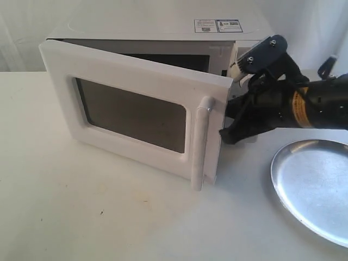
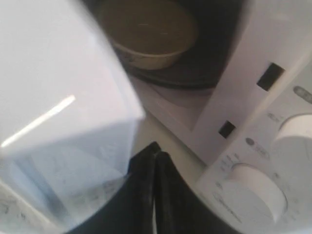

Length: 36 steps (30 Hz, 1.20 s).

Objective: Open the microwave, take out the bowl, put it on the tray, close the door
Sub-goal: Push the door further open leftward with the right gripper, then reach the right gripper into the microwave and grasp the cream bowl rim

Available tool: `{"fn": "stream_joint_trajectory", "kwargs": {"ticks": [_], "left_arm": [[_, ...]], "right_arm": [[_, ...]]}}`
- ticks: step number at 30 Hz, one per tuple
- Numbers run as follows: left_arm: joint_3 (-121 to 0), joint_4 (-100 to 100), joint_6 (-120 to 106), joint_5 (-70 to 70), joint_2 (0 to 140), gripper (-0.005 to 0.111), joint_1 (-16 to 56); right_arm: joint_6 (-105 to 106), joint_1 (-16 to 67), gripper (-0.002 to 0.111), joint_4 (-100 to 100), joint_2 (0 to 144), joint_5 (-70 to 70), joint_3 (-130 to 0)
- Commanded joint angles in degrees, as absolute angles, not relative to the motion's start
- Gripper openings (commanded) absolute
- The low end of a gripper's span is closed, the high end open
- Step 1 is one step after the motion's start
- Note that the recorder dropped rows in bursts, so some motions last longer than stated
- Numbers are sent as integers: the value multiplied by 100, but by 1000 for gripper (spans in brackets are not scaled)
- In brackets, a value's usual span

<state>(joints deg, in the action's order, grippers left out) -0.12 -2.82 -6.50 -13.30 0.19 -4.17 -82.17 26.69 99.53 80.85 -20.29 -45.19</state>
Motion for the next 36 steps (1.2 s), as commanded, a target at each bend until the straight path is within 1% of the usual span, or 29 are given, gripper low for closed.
{"fn": "stream_joint_trajectory", "kwargs": {"ticks": [1,7,9,13,15,19,20,21,22,23,24,25,26,27,28,29,31,33,34,36], "left_arm": [[0,-255,-623,-1331,0,0,-394],[0,-255,-623,-1331,0,0,-394],[0,-255,-623,-1331,0,0,-394],[0,-255,-623,-1331,0,0,-394],[0,-255,-623,-1331,0,0,-394],[0,-255,-623,-1331,0,0,-394],[0,-255,-623,-1331,0,0,-394],[0,-255,-623,-1331,0,0,-394],[0,-255,-623,-1331,0,0,-394],[0,-255,-623,-1331,0,0,-394],[0,-255,-623,-1331,0,0,-394],[0,-255,-623,-1331,0,0,-394],[0,-255,-623,-1331,0,0,-394],[0,-255,-623,-1331,0,0,-394],[0,-255,-623,-1331,0,0,-394],[0,-255,-623,-1331,0,0,-394],[0,-255,-623,-1331,0,0,-394],[0,-255,-623,-1331,0,0,-394],[0,-255,-623,-1331,0,0,-394],[0,-255,-623,-1331,0,0,-394]], "right_arm": [[-7036,2681,0,9995,8295,-4764,-4597],[-7736,2681,0,9995,8294,-3861,-4597],[-7722,2681,0,9995,8293,-3874,-4597],[-7335,2681,0,9995,8293,-4547,-4597],[-7105,2681,0,9995,8293,-4618,-4597],[-6262,2728,0,8255,8580,-3974,-4597],[-5639,2798,0,7116,8796,-3600,-4597],[-4786,2894,0,6074,8989,-3560,-4642],[-3603,3023,0,4874,9355,-3726,-4720],[-3024,3101,0,4358,9559,-3904,-4782],[-2178,3233,1,3749,9950,-4435,-4928],[-1943,3304,4,3571,10185,-4770,-5019],[-1695,3425,10,3455,10607,-5381,-5239],[-1620,3479,15,3453,10835,-5663,-5379],[-1517,3568,28,3453,11223,-5915,-5665],[-1504,3647,39,3443,11555,-5815,-5947],[-1504,3712,56,3443,11964,-5179,-6512],[-1371,3721,66,3443,12270,-4451,-7002],[-1226,3721,68,3443,12329,-4218,-7173],[-1154,3726,68,3412,12441,-3654,-7483]]}}
